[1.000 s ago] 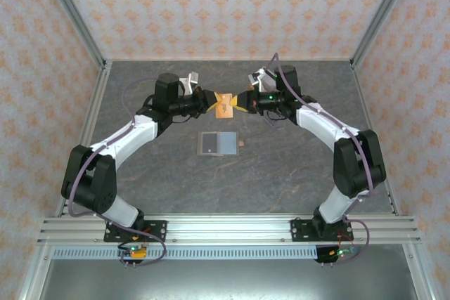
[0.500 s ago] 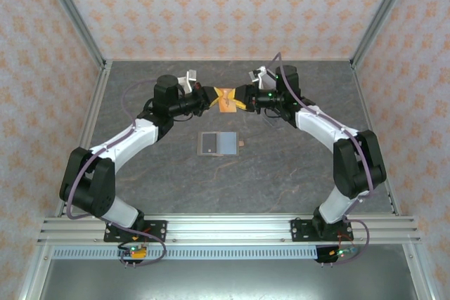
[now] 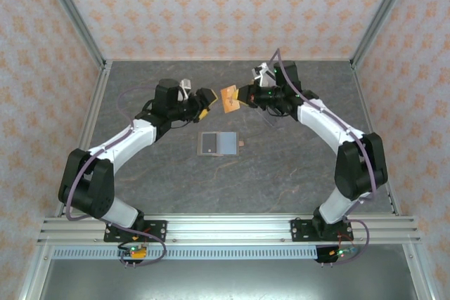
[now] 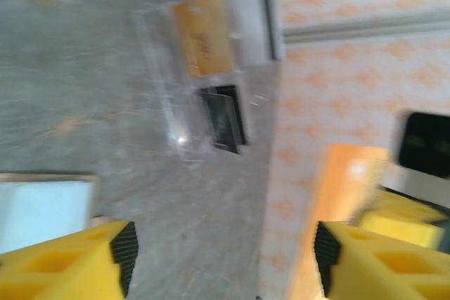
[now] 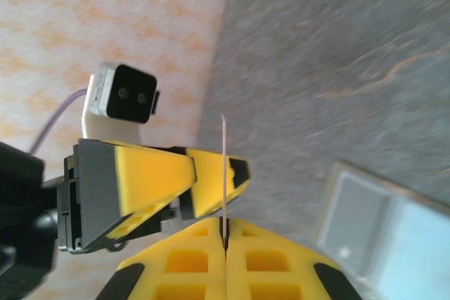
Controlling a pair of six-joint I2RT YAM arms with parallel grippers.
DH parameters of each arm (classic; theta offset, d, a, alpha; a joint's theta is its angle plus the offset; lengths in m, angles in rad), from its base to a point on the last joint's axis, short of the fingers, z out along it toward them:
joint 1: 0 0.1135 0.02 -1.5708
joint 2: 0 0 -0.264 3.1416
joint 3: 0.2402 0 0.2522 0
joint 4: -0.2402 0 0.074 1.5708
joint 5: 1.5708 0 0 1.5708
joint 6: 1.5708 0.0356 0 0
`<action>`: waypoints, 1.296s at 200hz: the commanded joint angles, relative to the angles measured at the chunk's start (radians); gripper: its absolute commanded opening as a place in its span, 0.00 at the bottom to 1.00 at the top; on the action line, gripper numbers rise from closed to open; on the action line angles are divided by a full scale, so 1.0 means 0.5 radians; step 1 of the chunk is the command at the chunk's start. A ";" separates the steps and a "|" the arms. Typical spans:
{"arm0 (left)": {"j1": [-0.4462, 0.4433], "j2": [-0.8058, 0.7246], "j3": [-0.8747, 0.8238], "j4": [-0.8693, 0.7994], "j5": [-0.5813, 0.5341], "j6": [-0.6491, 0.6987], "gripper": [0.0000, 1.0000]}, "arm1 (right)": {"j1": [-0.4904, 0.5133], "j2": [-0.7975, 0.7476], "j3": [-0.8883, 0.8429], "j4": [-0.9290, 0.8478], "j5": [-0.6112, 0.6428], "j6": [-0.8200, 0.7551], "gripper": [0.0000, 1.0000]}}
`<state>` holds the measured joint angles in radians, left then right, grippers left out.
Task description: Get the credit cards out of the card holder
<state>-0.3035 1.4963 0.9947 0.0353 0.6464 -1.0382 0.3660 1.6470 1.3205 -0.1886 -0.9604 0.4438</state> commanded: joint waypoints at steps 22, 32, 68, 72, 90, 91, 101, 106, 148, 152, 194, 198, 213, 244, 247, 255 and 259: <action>0.118 -0.085 0.078 -0.716 -0.438 0.475 0.84 | -0.013 0.205 0.463 -0.814 0.758 -0.952 0.00; 0.138 -0.097 0.081 -0.790 -0.508 0.538 0.87 | -0.016 0.269 0.564 -0.889 0.913 -1.078 0.00; 0.180 -0.122 0.140 -1.000 -0.651 0.771 0.94 | -0.042 0.547 0.921 -1.077 1.268 -1.475 0.00; 0.180 -0.126 0.143 -1.007 -0.650 0.787 0.95 | -0.046 0.579 0.961 -1.094 1.285 -1.511 0.00; 0.182 -0.139 0.156 -1.054 -0.651 0.845 0.98 | -0.050 0.717 1.122 -1.166 1.316 -1.669 0.00; 0.183 -0.141 0.157 -1.056 -0.651 0.847 0.98 | -0.050 0.726 1.129 -1.167 1.316 -1.677 0.00; 0.185 -0.148 0.159 -1.082 -0.656 0.869 0.99 | -0.052 0.792 1.199 -1.199 1.322 -1.767 0.00; 0.186 -0.153 0.158 -1.091 -0.660 0.876 1.00 | -0.051 0.827 1.233 -1.216 1.325 -1.812 0.00; 0.190 -0.161 0.146 -1.169 -0.704 0.886 1.00 | -0.093 1.138 1.663 -1.464 1.387 -1.980 0.00; 0.190 -0.161 0.147 -1.171 -0.702 0.884 1.00 | -0.098 1.153 1.679 -1.463 1.387 -1.977 0.00; 0.188 -0.114 0.170 -1.177 -0.682 0.873 1.00 | -0.117 1.280 1.796 -1.498 1.373 -2.027 0.00; 0.190 -0.110 0.174 -1.174 -0.677 0.874 1.00 | -0.116 1.293 1.808 -1.505 1.371 -2.033 0.00; 0.189 -0.100 0.176 -1.161 -0.664 0.870 1.00 | -0.115 1.332 1.850 -1.532 1.373 -2.056 0.00; 0.187 -0.090 0.167 -1.140 -0.638 0.856 1.00 | -0.116 1.377 1.875 -1.513 1.393 -2.087 0.00; 0.189 -0.090 0.167 -1.138 -0.639 0.854 1.00 | -0.115 1.380 1.879 -1.511 1.393 -2.089 0.00; 0.190 -0.087 0.165 -1.136 -0.634 0.849 1.00 | -0.115 1.388 1.885 -1.504 1.391 -2.095 0.00; 0.190 -0.087 0.164 -1.135 -0.631 0.848 1.00 | -0.116 1.393 1.887 -1.502 1.393 -2.099 0.00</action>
<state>-0.2195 1.4406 1.0504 -0.5274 0.3325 -0.6197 0.3069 2.3215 2.2219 -0.9184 -0.2909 -0.5728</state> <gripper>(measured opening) 0.997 0.044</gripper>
